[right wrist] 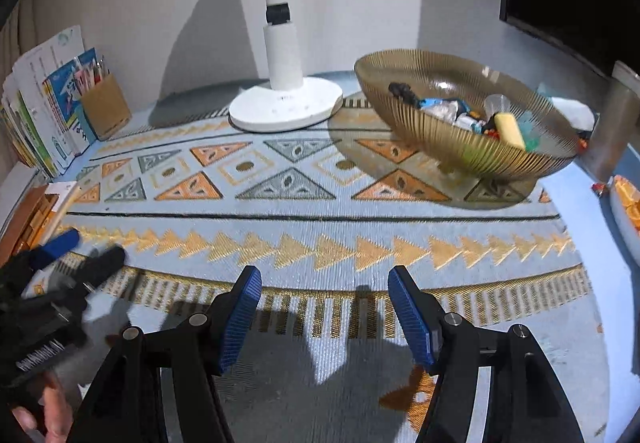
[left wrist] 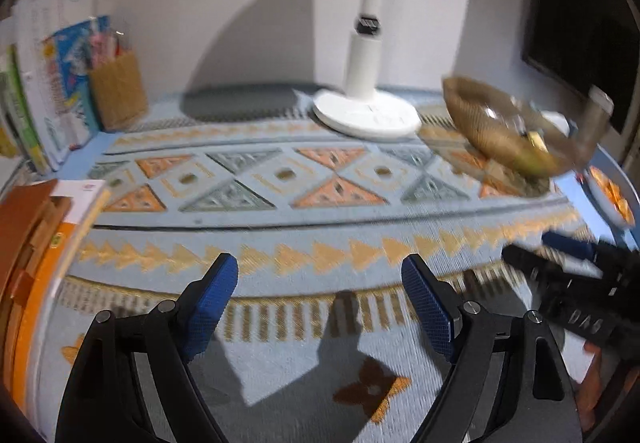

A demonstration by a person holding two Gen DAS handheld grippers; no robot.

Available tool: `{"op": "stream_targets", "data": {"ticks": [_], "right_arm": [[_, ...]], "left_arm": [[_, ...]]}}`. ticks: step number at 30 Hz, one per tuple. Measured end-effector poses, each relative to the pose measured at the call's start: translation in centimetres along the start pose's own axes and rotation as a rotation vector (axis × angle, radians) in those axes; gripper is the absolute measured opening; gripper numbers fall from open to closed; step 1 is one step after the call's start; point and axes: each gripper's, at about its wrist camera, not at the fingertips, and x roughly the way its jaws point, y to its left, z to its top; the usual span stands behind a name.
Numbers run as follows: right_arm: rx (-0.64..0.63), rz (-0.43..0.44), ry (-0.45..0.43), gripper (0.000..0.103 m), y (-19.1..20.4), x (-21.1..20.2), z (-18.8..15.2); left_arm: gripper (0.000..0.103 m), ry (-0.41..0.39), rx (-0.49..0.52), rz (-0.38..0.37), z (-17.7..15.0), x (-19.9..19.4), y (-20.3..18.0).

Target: Organize rigid objects

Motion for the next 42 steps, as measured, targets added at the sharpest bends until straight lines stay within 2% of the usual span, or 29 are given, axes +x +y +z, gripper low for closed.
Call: {"op": "stream_targets", "data": {"ticks": [3, 10, 20, 37, 42], "right_arm": [[0.009, -0.013, 0.034, 0.064, 0.0, 1.2, -0.4], [0.019, -0.001, 0.017, 0.065, -0.2, 0.9, -0.6], [0.032, 0.003, 0.02, 0.066, -0.3, 0.8, -0.7], [0.023, -0.003, 0.027, 0.069, 0.1, 0.9, -0.7], [0.015, -0.004, 0.032, 0.069, 0.2, 1.0, -0.6]], "left_arm": [[0.083, 0.032, -0.007, 0.011, -0.2, 0.5, 0.1], [0.083, 0.004, 0.064, 0.046, -0.3, 0.1, -1.2], [0.083, 0.018, 0.044, 0.049, -0.3, 0.4, -0.6], [0.083, 0.135, 0.032, 0.096, -0.3, 2.5, -0.2], [0.083, 0.163, 0.027, 0.155, -0.4, 2.8, -0.2]]}}
